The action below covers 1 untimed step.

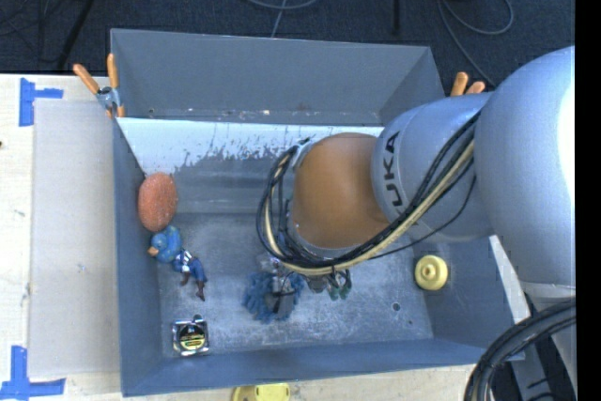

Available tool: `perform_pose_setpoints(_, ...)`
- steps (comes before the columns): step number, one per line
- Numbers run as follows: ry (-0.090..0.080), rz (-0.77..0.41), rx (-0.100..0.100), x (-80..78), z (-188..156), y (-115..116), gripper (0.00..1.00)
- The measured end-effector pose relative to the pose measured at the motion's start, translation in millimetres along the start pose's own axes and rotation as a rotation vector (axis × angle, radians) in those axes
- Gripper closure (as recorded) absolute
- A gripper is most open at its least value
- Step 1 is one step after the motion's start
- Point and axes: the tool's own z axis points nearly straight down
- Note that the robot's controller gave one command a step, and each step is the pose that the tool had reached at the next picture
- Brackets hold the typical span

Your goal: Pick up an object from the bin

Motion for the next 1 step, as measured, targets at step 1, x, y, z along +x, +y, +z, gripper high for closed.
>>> perform_pose_setpoints(1,0.0,0.001,0.0,0.0,0.0,0.0,1.0)
